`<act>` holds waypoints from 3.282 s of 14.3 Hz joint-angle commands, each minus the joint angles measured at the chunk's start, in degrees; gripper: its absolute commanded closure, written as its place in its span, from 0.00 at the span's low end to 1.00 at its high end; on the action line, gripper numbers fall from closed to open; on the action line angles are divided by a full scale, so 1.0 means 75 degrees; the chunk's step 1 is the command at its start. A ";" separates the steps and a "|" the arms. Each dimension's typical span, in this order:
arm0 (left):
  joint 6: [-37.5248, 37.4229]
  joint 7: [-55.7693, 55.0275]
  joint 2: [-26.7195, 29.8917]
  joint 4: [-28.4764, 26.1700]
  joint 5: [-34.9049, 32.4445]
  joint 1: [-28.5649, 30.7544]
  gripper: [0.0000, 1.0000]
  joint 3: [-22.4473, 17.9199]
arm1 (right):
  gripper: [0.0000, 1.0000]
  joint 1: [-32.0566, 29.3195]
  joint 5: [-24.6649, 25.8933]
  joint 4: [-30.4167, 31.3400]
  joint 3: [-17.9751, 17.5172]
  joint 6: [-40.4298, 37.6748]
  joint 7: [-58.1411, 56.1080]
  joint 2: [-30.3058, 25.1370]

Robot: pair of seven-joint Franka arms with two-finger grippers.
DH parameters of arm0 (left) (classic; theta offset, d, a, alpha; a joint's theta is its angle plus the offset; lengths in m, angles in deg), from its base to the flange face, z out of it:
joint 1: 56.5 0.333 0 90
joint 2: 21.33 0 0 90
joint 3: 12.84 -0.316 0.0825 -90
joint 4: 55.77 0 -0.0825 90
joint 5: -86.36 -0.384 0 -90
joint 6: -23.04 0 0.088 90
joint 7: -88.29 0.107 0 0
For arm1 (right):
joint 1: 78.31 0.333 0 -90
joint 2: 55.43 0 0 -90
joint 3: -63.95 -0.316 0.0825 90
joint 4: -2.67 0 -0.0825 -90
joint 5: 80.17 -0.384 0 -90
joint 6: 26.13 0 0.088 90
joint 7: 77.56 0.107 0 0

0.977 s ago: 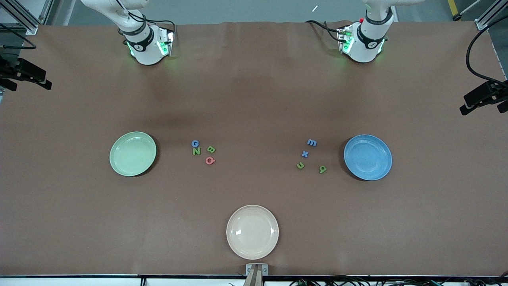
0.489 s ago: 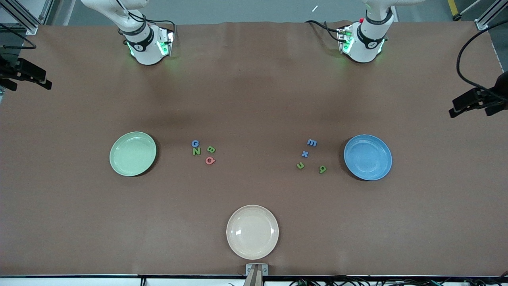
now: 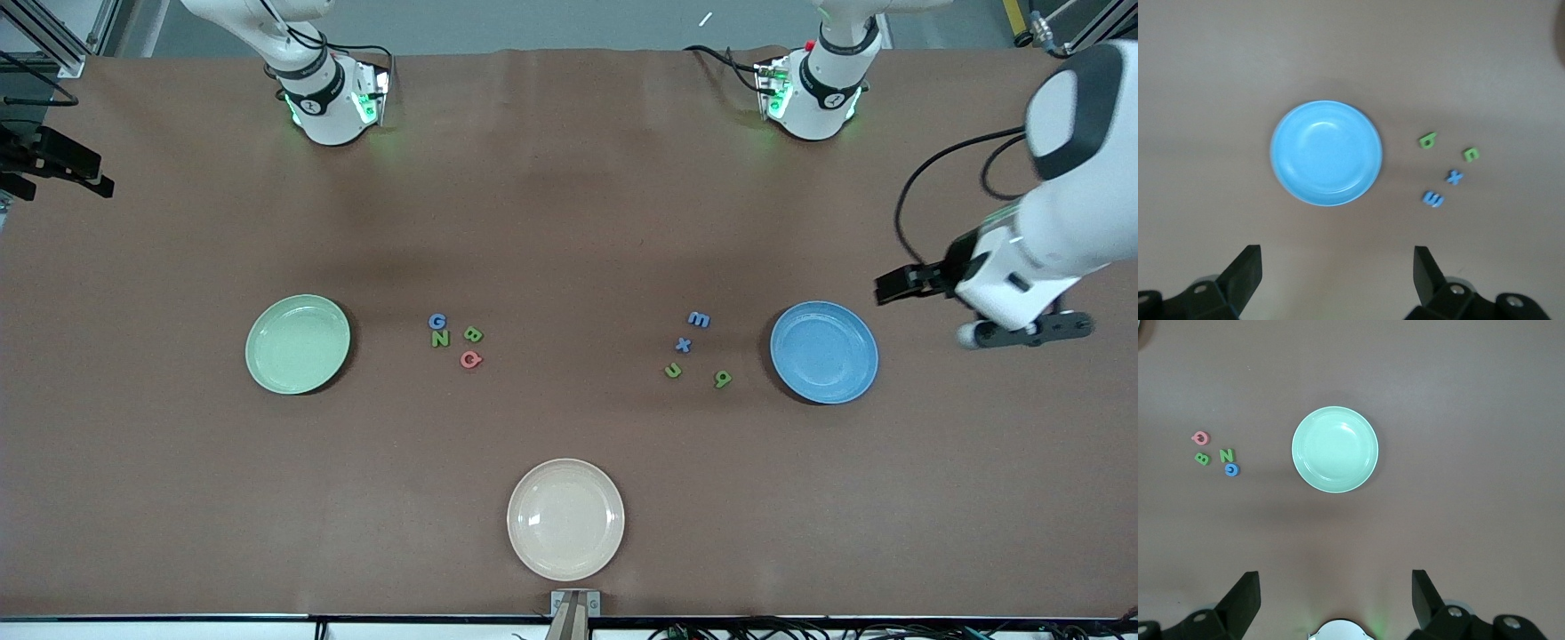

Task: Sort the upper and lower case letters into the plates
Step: 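Reach the right gripper to pink Q while the left gripper reaches green q, then grasp pink Q with the right gripper while the left gripper grasps green q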

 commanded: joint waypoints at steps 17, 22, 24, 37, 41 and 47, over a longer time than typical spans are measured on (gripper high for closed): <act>0.4688 -0.4174 -0.3162 -0.0812 -0.1202 -0.1238 0.00 0.0184 | 0.00 0.0375 -0.0631 -0.0194 0.0006 0.1223 0.2345 0.2457; 0.5286 -0.4516 -0.3654 -0.0824 -0.1213 -0.1578 0.00 0.0172 | 0.00 0.1405 -0.0679 0.0355 0.0006 0.2592 0.3705 0.2927; 0.5404 -0.4516 -0.3772 -0.0836 -0.1225 -0.1590 0.00 0.0149 | 0.00 0.1967 -0.0761 0.0858 0.0006 0.3435 0.4490 0.2974; 0.5416 -0.4739 -0.3819 -0.1293 -0.1553 -0.1567 0.27 0.0160 | 0.23 0.4021 -0.0866 0.2233 0.0006 0.7282 0.7939 0.4437; 0.5428 -0.4750 -0.3808 -0.1270 -0.1553 -0.1567 0.50 0.0160 | 0.31 0.4173 -0.0890 0.1578 0.0006 0.7354 0.8699 0.5175; 0.5498 -0.4727 -0.3772 -0.1281 -0.1553 -0.1544 0.80 0.0149 | 0.31 0.4337 -0.1030 0.1283 -0.0006 0.7424 0.9134 0.5622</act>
